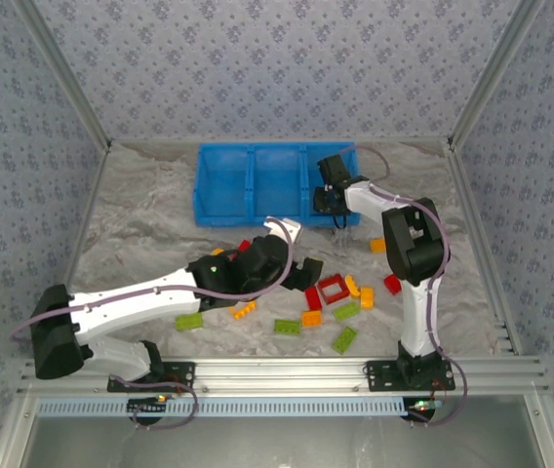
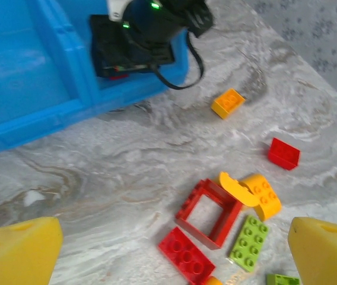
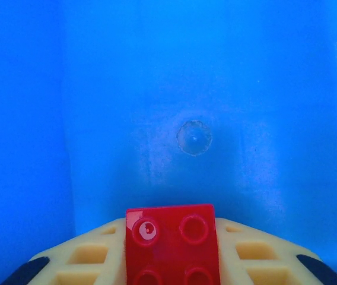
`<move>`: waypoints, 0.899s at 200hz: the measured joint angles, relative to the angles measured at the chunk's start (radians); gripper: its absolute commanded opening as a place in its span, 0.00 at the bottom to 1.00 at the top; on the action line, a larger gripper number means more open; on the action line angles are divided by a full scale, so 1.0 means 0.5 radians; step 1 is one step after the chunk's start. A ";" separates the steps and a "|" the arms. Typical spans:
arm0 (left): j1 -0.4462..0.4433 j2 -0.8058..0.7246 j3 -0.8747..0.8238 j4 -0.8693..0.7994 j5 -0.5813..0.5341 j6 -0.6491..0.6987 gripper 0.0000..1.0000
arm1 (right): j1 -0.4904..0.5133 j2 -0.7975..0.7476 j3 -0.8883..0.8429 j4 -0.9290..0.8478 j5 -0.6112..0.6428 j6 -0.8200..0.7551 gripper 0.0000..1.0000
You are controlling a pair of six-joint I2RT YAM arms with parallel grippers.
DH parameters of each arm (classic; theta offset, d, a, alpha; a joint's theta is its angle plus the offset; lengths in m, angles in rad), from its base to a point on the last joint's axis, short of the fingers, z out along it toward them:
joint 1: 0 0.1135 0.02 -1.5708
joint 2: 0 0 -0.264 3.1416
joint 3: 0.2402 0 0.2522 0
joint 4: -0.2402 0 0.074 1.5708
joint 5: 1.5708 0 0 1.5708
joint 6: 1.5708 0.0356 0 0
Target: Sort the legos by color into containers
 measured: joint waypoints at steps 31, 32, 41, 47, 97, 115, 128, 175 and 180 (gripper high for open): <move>-0.050 0.112 0.067 0.006 0.052 0.006 0.97 | -0.002 0.010 0.003 -0.006 -0.008 0.000 0.31; -0.050 0.114 0.069 0.006 0.053 0.006 0.97 | -0.002 0.010 0.003 -0.007 -0.008 0.000 0.31; -0.065 0.146 0.095 0.006 0.053 0.006 0.97 | -0.003 0.010 0.003 -0.008 -0.008 0.000 0.34; -0.076 0.166 0.114 0.003 0.049 0.006 0.97 | -0.003 0.011 0.004 -0.009 -0.008 0.000 0.36; -0.184 0.259 0.269 -0.128 -0.227 -0.083 0.98 | -0.003 -0.042 -0.014 -0.042 0.003 0.012 0.57; -0.187 0.235 0.266 -0.201 -0.349 -0.154 0.98 | -0.003 -0.188 -0.079 -0.071 0.029 0.014 0.59; -0.185 0.193 0.257 -0.266 -0.435 -0.223 0.98 | -0.002 -0.354 -0.142 -0.089 0.063 0.014 0.59; -0.175 -0.066 0.195 -0.694 -0.668 -0.684 0.98 | 0.069 -1.218 -0.444 -0.097 0.228 0.016 0.56; -0.169 -0.095 0.175 -0.753 -0.676 -0.756 0.96 | 0.101 -1.329 -0.502 -0.086 0.250 0.016 0.56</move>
